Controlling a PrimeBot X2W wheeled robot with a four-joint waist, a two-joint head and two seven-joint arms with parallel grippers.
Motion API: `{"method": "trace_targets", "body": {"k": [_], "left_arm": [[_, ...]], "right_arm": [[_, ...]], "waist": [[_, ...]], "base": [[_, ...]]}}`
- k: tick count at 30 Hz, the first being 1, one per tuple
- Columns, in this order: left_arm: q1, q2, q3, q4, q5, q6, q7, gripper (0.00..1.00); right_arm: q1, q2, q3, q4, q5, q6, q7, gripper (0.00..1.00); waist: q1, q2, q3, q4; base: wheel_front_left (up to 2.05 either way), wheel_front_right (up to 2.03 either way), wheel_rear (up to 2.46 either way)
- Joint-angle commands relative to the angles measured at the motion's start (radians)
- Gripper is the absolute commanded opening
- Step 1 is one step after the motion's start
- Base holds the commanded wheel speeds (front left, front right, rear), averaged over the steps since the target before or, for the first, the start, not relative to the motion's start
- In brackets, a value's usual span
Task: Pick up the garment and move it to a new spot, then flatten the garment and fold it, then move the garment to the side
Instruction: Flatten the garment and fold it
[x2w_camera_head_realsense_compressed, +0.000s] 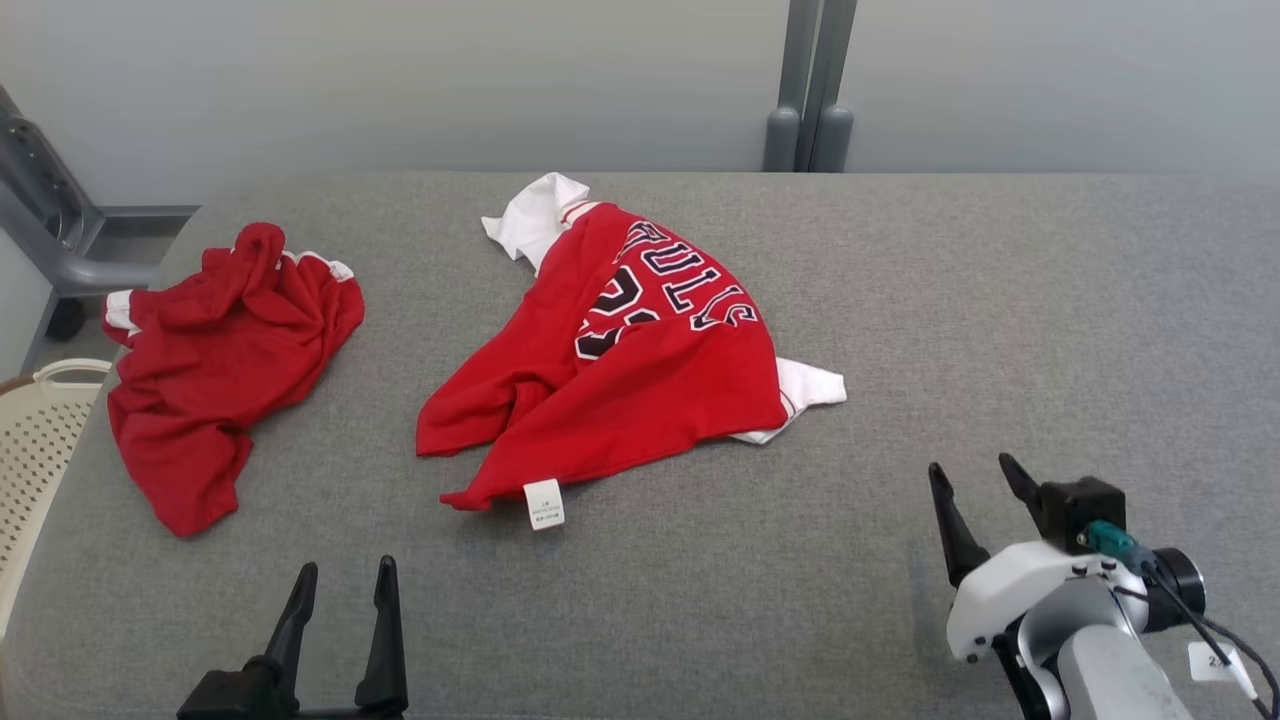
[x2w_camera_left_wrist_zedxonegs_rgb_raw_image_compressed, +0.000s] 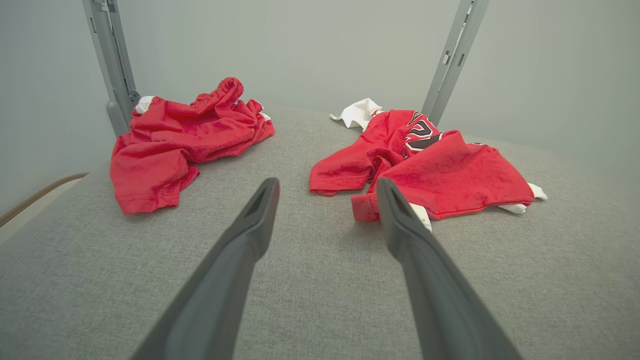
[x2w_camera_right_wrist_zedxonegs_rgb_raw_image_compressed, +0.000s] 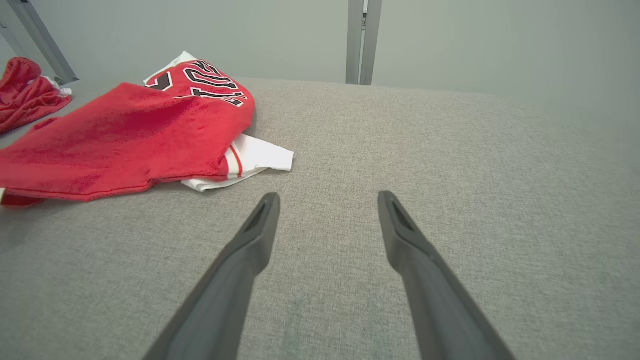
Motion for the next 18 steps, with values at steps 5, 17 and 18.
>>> {"method": "trace_targets", "body": {"k": [5, 17, 18], "left_arm": [[-0.052, 0.0, -0.027, -0.005, -0.003, -0.005, 0.0, 1.0], [-0.121, 0.0, -0.083, 0.005, -0.013, -0.008, 0.0, 1.0], [-0.127, 0.0, -0.088, 0.006, -0.016, -0.009, 0.0, 1.0]], "right_arm": [[-0.124, -0.001, -0.021, 0.111, 0.037, -0.001, 0.037, 1.0], [-0.351, -0.002, -0.095, 0.351, -0.094, -0.001, 0.004, 1.0], [-0.364, -0.002, -0.104, 0.374, -0.11, -0.001, 0.012, 1.0]], "waist": [[0.0, 0.0, 0.065, 0.035], [0.0, 0.0, 0.167, 0.111], [0.0, 0.0, 0.174, 0.118]], "base": [[0.0, 0.0, 0.0], [0.0, 0.0, 0.0], [0.0, 0.0, 0.0]]}}
